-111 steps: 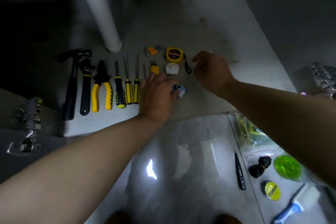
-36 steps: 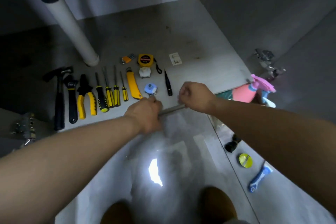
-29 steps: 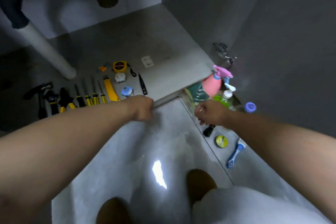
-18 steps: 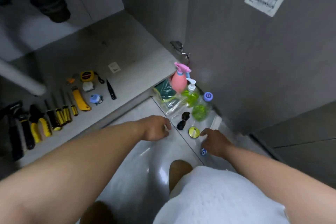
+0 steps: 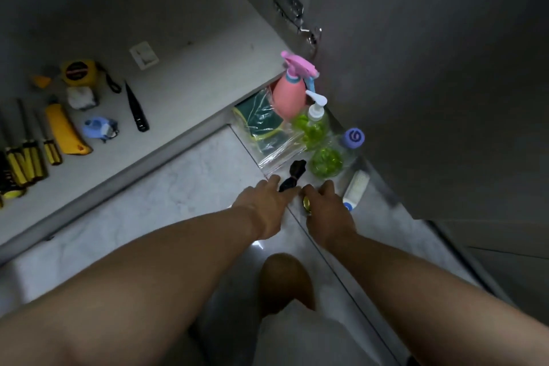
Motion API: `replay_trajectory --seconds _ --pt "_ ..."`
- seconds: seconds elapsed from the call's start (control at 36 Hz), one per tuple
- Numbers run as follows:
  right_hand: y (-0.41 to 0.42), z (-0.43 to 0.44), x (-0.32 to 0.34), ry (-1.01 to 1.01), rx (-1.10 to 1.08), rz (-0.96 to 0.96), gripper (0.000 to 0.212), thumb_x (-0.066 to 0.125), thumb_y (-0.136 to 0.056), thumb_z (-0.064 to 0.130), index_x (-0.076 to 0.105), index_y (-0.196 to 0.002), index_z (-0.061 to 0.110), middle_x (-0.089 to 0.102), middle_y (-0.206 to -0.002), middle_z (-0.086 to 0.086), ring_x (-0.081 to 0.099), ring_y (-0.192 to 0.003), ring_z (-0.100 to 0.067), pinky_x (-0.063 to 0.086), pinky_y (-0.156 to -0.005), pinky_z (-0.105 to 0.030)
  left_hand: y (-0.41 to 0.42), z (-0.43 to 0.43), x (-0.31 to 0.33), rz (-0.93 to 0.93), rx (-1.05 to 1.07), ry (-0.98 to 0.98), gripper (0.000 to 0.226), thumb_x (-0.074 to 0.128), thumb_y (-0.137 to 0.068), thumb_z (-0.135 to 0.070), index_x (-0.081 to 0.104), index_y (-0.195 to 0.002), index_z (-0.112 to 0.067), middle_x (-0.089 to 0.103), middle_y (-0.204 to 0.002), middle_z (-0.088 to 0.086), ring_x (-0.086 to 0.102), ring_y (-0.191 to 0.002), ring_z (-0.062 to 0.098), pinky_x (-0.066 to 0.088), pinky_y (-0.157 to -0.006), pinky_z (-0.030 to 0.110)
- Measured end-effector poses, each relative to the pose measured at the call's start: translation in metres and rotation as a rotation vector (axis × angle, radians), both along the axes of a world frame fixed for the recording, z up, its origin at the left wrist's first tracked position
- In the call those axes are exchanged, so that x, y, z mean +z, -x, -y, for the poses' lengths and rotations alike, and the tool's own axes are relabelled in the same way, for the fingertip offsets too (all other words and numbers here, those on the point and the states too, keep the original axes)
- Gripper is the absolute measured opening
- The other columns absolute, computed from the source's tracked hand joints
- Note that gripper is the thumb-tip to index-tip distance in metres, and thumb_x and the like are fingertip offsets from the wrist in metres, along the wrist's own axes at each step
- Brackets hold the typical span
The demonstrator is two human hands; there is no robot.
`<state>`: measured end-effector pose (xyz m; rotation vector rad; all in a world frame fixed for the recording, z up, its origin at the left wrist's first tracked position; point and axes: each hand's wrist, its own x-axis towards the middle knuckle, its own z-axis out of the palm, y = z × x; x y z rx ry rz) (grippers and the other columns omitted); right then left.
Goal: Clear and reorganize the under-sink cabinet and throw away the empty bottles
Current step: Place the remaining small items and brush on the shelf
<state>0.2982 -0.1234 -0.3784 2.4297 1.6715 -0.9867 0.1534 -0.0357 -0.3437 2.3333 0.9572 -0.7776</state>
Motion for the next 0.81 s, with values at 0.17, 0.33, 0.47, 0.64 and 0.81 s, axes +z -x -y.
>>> replay_trajectory --seconds 0.17,0.33,0.47,0.64,0.81 --pt "-0.009 0.007 -0.003 -0.077 -0.008 -0.051 0.053 0.066 -0.084 0.023 0.045 -0.134 0.025 0.037 -0.124 -0.006 0.060 -0.094 -0.032 0.057 -0.075 -0.042 -0.009 -0.004 -0.032 -0.037 -0.132 -0.134 0.087 0.059 -0.090 -0.016 0.010 -0.161 -0.031 0.016 -0.162 0.007 0.028 -0.140 0.033 0.040 -0.108 0.045" --pt "-0.017 0.013 0.001 -0.159 0.001 -0.149 0.046 0.068 -0.084 0.035 0.047 -0.125 0.034 0.040 -0.113 0.003 0.060 -0.082 -0.024 0.054 -0.067 -0.034 0.008 0.001 -0.029 0.035 -0.154 -0.224 0.046 0.055 -0.092 -0.005 0.054 -0.138 -0.013 0.046 -0.136 0.010 0.048 -0.116 0.030 0.046 -0.093 0.037" --pt "-0.006 0.003 0.011 -0.190 0.022 -0.260 0.046 0.069 -0.081 0.038 0.048 -0.122 0.038 0.045 -0.107 0.005 0.058 -0.091 -0.021 0.048 -0.074 -0.032 0.045 -0.017 0.015 0.183 -0.026 -0.052 0.019 0.054 -0.099 -0.020 0.066 -0.113 -0.014 0.058 -0.113 0.007 0.059 -0.102 0.026 0.053 -0.086 0.039" --pt "0.023 -0.039 0.049 -0.236 0.110 -0.422 0.044 0.072 -0.081 0.030 0.048 -0.118 0.033 0.051 -0.108 0.006 0.057 -0.083 -0.012 0.050 -0.077 -0.032 0.099 -0.068 0.093 0.236 0.141 -0.029 0.014 0.059 -0.092 -0.019 0.058 -0.102 -0.028 0.068 -0.102 -0.003 0.063 -0.089 0.020 0.053 -0.082 0.037" --pt "0.051 -0.097 0.100 -0.291 0.359 -0.414 0.046 0.074 -0.077 0.022 0.052 -0.116 0.031 0.051 -0.109 0.005 0.056 -0.087 -0.011 0.051 -0.078 -0.034 0.169 -0.116 0.143 0.323 0.446 -0.216 0.025 0.064 -0.090 -0.020 0.052 -0.109 -0.030 0.070 -0.097 -0.006 0.066 -0.090 0.019 0.053 -0.078 0.031"
